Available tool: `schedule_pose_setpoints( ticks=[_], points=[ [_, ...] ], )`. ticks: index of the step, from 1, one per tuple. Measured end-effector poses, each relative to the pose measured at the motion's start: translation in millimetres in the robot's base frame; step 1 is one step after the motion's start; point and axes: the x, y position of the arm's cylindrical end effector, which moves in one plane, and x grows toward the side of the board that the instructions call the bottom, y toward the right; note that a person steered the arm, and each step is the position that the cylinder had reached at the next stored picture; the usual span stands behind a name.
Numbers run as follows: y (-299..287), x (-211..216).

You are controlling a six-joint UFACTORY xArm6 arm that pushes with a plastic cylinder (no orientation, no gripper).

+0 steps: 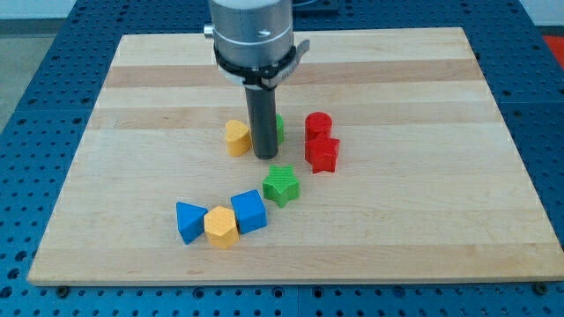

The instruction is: Move the green circle to the top of the red circle

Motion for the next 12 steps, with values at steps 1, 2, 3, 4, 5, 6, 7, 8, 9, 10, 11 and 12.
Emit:
schedule_pose_setpoints(
  ticks=[1,2,3,4,5,6,7,8,9,10,11,12],
  points=[
    [0,-27],
    [-15,-22],
    [-55,-21],
    [-84,-45],
    [-82,-75],
    [-54,-79],
    [-26,-79],
    [-2,-79],
    [1,-79],
    [-28,-75],
    [-38,-62],
    [-37,-60]
  ],
)
